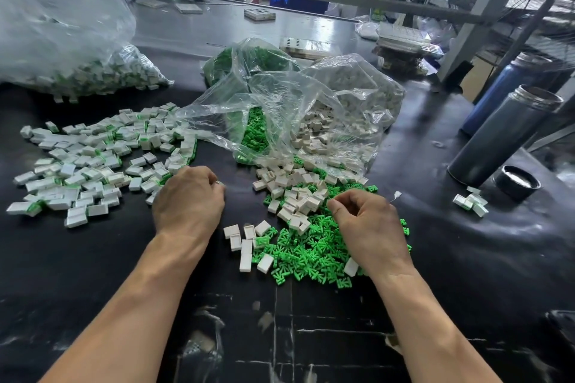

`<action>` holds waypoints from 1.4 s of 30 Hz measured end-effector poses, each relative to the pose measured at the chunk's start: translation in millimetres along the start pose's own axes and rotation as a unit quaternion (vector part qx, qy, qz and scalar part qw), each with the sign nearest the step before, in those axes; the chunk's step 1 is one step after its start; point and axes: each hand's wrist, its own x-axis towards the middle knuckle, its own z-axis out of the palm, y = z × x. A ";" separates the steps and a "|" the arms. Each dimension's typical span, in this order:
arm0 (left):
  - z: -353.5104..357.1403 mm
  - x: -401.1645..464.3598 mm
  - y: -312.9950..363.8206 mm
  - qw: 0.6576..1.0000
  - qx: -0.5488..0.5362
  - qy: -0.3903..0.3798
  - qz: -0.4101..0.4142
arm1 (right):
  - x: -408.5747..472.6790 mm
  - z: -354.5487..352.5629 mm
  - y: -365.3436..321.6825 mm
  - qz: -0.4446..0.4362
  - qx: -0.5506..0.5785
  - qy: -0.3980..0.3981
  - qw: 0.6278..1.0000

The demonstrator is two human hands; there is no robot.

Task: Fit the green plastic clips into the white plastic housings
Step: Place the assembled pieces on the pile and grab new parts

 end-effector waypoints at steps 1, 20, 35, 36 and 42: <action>-1.2 0.4 -1.3 1.000 0.003 0.002 -0.005 | 0.1 -1.4 0.3 -0.001 -0.009 -0.002 1.000; 12.9 -21.7 30.4 0.984 -0.075 -0.097 0.129 | -7.2 -3.7 -7.8 -0.032 -0.053 -0.038 0.997; -7.0 -32.9 41.8 0.933 -0.261 -0.193 0.156 | -19.6 8.5 -23.6 -0.135 0.148 -0.070 0.977; -8.5 -36.0 45.6 0.924 -0.282 -0.203 0.157 | -19.2 9.9 -24.0 -0.139 0.154 -0.071 0.976; -4.6 -40.1 45.2 0.933 -0.274 -0.193 0.131 | -14.2 11.9 -18.9 -0.106 0.196 -0.040 0.974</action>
